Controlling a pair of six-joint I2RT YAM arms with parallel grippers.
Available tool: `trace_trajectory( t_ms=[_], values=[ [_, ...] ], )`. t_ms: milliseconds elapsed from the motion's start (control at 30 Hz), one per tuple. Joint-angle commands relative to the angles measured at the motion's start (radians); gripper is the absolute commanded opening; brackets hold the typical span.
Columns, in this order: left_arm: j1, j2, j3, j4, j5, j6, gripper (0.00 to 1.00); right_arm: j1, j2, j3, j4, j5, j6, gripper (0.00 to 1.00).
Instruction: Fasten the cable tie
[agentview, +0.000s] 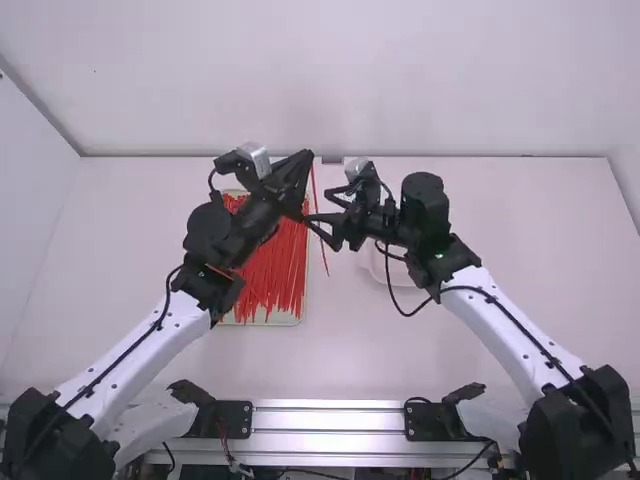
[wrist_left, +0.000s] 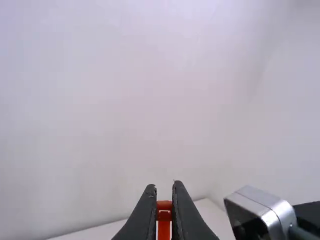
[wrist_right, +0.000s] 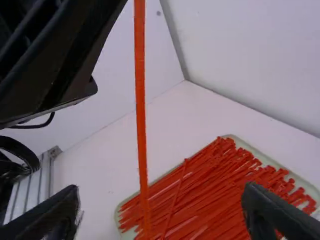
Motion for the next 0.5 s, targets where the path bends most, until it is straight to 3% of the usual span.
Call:
trace_trajectory(
  t_ms=[0,200,300,467],
  values=[
    [-0.006,-0.008,-0.008,0.011,-0.012,-0.014,0.04,0.003,0.003,0.034,0.006,-0.012,0.001,0.73],
    [-0.002,-0.008,-0.008,0.01,-0.013,-0.043,0.04,0.002,0.003,0.034,0.0,-0.012,0.0,0.33],
    [-0.007,-0.008,-0.008,0.008,-0.013,-0.043,0.04,0.002,0.003,0.034,-0.009,-0.012,0.0,0.02],
    [-0.009,-0.008,-0.008,0.006,-0.01,-0.062,0.09,0.002,0.003,0.034,-0.01,-0.012,0.0,0.0]
  ],
)
